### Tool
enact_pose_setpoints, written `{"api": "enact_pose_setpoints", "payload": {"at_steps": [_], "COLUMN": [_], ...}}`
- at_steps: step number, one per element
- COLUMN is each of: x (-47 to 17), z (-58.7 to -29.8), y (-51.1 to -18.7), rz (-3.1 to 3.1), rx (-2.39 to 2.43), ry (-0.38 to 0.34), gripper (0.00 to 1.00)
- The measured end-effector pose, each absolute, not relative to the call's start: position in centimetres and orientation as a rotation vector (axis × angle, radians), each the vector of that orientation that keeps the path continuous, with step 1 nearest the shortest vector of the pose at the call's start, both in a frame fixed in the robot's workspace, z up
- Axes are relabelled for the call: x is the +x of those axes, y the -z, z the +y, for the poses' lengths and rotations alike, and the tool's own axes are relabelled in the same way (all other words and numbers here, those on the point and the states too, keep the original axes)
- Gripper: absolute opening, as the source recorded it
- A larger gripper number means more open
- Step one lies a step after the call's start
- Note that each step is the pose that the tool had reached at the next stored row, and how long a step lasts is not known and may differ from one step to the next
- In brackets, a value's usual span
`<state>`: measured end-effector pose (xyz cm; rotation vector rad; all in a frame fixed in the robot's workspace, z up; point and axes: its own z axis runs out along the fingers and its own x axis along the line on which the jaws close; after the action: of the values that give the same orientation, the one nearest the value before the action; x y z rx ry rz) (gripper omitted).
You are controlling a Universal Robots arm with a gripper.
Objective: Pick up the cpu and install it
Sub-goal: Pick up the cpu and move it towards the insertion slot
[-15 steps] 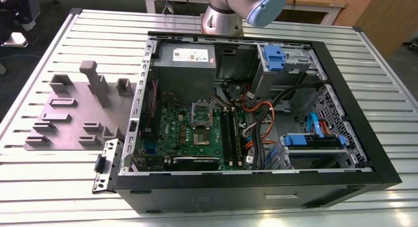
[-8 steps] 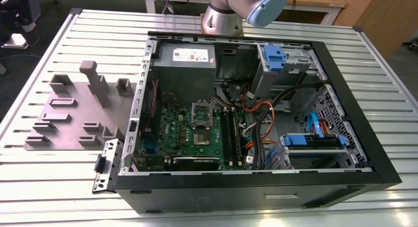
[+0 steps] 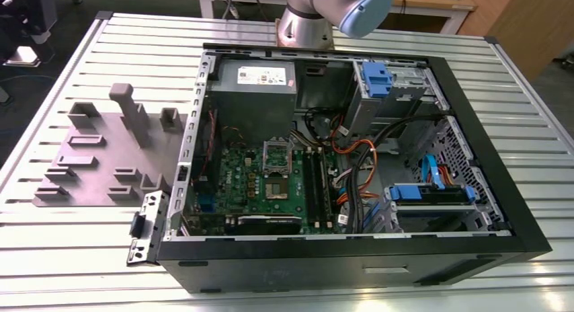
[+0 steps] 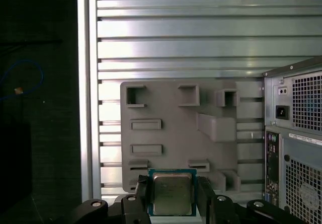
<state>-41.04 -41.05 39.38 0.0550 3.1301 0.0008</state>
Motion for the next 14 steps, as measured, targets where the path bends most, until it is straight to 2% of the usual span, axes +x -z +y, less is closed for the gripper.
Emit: {"api": "enact_pose_setpoints", "payload": {"at_steps": [14], "x": [-40.67], "z": [-41.05], "y": [-39.38], "rz": [3.130], "rx": [0.055], "ry": [-0.001], "gripper": [0.47]}}
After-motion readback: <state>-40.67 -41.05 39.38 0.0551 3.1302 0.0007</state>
